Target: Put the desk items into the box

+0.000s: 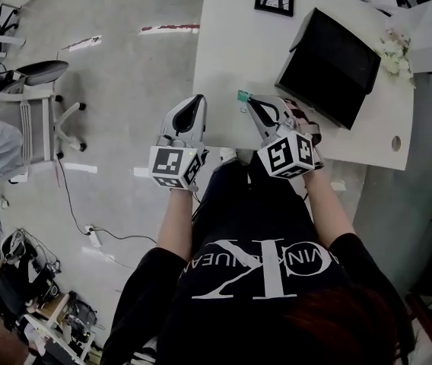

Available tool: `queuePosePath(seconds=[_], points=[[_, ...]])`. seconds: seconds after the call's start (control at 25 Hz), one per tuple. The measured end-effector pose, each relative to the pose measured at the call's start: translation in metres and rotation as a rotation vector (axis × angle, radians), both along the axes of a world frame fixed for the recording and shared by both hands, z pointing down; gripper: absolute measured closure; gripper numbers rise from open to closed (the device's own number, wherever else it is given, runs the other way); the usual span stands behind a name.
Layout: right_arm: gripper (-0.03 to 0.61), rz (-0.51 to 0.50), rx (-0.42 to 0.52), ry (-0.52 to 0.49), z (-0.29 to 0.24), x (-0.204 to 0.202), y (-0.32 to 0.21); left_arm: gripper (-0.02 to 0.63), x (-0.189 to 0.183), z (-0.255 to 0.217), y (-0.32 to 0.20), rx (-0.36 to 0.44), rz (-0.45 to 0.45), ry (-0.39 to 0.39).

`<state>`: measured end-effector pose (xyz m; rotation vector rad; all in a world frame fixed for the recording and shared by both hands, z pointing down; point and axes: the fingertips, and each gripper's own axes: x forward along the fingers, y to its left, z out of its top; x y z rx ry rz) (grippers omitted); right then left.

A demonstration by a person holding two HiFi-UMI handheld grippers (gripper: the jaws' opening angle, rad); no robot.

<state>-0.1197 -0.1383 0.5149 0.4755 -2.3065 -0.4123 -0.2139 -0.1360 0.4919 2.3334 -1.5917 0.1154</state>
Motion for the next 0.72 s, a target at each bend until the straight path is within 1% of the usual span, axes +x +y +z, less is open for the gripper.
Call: queuePosePath(seconds=[0.36, 0.72], points=[[0.56, 0.111, -0.062, -0.135, -0.035, 0.032, -0.012, 0.603, 0.028, -0.015, -0.022, 0.018, 0.029, 0.006], [0.56, 0.235, -0.091, -0.209, -0.049, 0.086, -0.028, 0.603, 0.076, -0.022, -0.043, 0.032, 0.108, 0.014]])
